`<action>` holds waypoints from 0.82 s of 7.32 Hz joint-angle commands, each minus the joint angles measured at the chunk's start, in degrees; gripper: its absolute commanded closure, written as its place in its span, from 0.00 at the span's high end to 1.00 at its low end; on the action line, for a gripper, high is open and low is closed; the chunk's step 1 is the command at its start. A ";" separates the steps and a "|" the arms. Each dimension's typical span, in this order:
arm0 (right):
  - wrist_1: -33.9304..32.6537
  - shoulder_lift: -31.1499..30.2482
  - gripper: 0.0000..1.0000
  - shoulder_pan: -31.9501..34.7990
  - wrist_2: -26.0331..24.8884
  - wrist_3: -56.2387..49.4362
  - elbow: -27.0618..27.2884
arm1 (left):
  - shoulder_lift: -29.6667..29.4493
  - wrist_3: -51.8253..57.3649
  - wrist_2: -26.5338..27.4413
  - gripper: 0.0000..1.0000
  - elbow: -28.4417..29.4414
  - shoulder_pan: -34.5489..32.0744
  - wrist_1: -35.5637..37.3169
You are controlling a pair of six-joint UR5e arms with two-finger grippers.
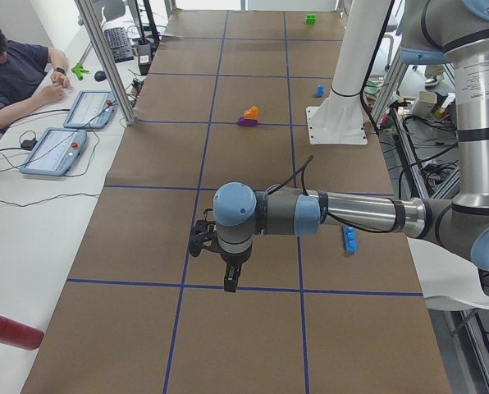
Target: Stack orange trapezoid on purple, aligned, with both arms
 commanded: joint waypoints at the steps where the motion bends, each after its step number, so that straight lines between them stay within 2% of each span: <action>1: 0.12 0.18 1.00 -0.06 0.02 0.19 -0.03 | 0.04 0.00 2.04 1.00 -0.14 -0.01 -0.05; 4: 0.99 0.53 1.00 -0.50 -0.07 0.54 -0.64 | 0.30 0.09 1.95 1.00 -0.14 -0.01 -0.22; 6: 5.63 0.53 1.00 -1.29 -0.07 3.33 -2.48 | 0.39 0.09 1.86 1.00 -0.14 -0.01 -0.22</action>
